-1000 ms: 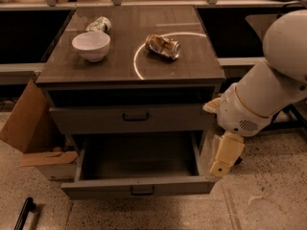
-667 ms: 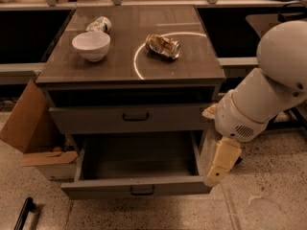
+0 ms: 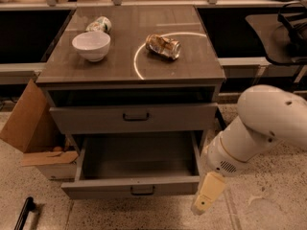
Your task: Close middle drawer
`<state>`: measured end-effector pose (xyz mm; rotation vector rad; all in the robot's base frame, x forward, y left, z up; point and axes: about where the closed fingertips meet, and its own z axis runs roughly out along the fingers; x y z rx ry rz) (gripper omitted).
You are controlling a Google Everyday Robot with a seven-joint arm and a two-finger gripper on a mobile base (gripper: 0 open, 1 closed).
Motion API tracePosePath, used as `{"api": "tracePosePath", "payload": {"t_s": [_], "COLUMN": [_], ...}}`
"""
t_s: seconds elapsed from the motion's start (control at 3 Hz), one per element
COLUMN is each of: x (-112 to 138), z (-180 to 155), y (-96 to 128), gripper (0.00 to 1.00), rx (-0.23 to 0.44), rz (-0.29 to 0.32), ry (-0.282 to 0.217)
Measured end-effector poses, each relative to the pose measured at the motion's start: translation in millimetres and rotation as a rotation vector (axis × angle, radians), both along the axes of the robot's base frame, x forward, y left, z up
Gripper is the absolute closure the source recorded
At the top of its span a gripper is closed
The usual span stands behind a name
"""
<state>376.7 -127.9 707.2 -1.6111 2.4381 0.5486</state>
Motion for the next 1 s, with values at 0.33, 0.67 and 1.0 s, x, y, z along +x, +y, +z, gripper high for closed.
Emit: {"api": "tracePosePath", "payload": {"t_s": [0.33, 0.67, 1.0], "x": [-11, -11, -7], "z": [-60, -59, -83], "y": [6, 6, 15], "gripper": [0.00, 0.00, 0.00], "rx": [0.020, 0.020, 0.037], "rz": [-0.106, -0.104, -0.079], "ry": [0.054, 0.054, 0.044]}}
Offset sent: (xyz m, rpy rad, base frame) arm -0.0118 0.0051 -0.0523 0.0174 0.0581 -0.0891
